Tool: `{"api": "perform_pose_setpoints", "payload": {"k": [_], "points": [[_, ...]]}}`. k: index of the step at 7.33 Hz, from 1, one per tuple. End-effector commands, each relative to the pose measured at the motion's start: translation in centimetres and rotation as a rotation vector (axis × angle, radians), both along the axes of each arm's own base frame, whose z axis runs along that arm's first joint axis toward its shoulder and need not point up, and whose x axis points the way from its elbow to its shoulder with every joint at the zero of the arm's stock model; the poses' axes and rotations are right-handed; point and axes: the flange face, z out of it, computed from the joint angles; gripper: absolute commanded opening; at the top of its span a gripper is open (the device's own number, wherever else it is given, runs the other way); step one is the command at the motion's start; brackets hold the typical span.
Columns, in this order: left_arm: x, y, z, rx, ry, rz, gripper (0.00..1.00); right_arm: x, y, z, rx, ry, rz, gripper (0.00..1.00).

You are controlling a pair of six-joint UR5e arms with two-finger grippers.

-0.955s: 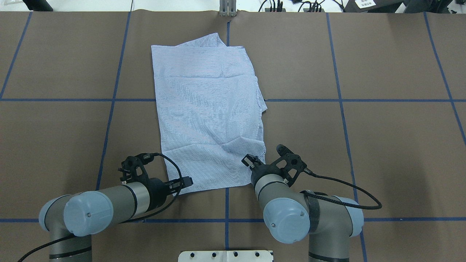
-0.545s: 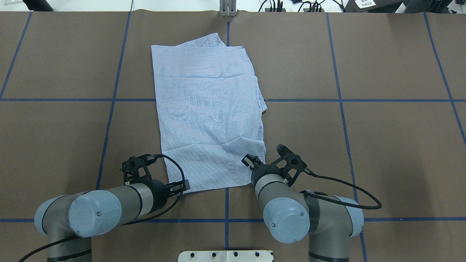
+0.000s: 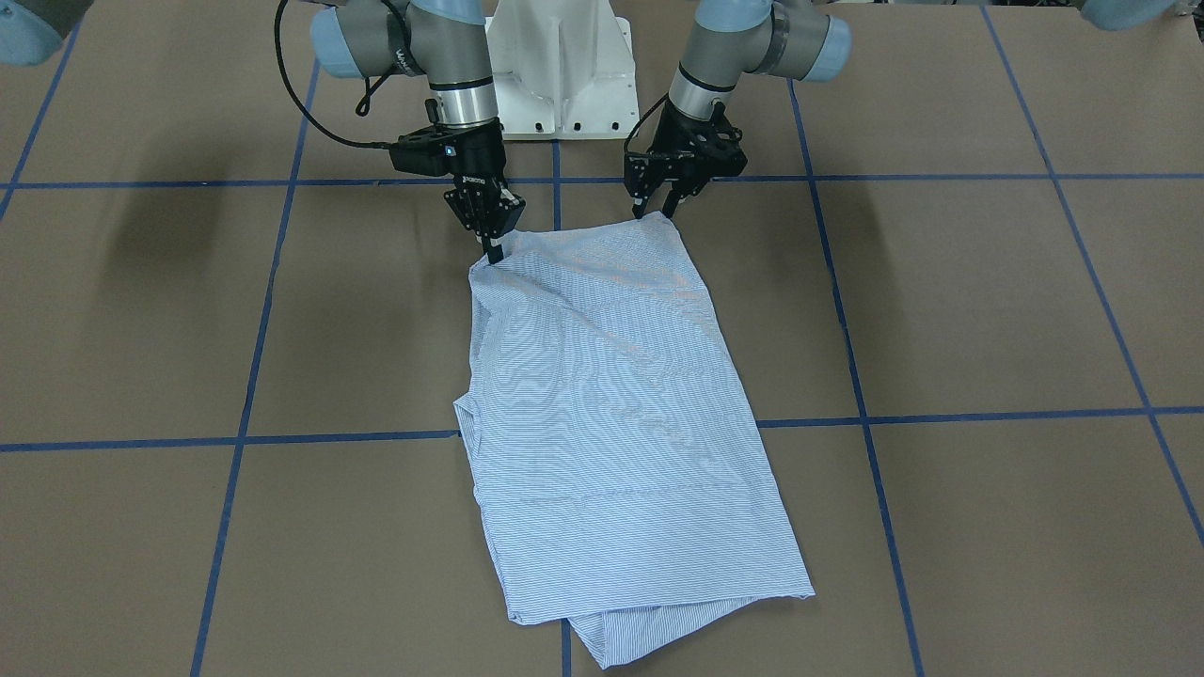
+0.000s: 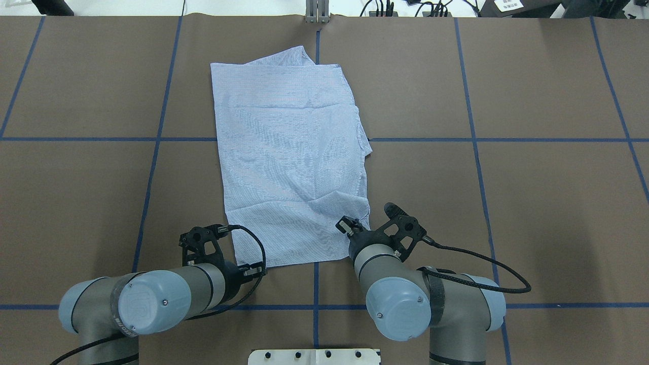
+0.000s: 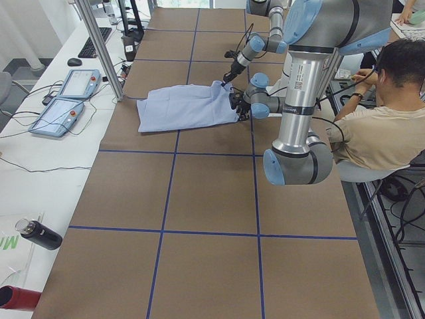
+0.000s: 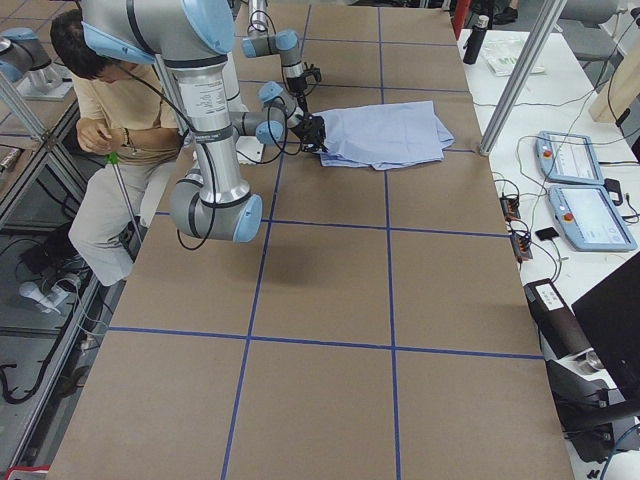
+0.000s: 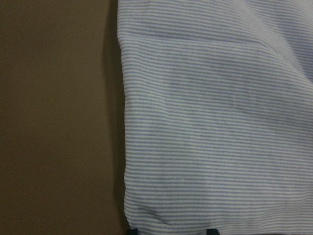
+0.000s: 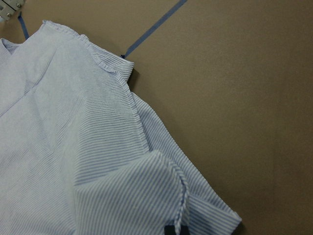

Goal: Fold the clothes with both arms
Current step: 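Grasp the near edge of the shirt with both grippers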

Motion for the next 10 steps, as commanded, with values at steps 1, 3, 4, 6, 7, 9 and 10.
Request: {"api": "perform_pose_setpoints", "payload": {"k": [1,3,4,6,7,9,10], "points": [[-0.29,-0.06,-0.15,-0.003,0.000,0.008,0.57,0.00,0.01,0.05,0.000,0.001,0.000,0.00],[-0.42,-0.32,-0.02,0.017,-0.011,0.014,0.57,-0.01,0.01,0.07,0.000,0.002,0.000,0.00],[-0.32,-0.25,0.23,0.016,-0.017,0.016,0.57,0.00,0.01,0.05,0.000,0.001,0.000,0.00],[-0.26,-0.53,0.69,0.015,-0.028,0.012,0.57,0.00,0.01,0.05,0.000,0.001,0.000,0.00],[-0.22,-0.54,0.76,0.022,-0.031,0.017,0.57,-0.09,0.18,0.05,0.000,0.001,-0.003,0.00],[-0.20,-0.58,0.43,0.029,-0.027,0.017,0.28,-0.12,0.36,-0.02,0.001,-0.001,-0.005,0.00],[-0.20,-0.58,0.42,0.029,-0.027,0.017,0.00,-0.16,0.35,0.04,0.001,0.001,-0.005,0.00]]}}
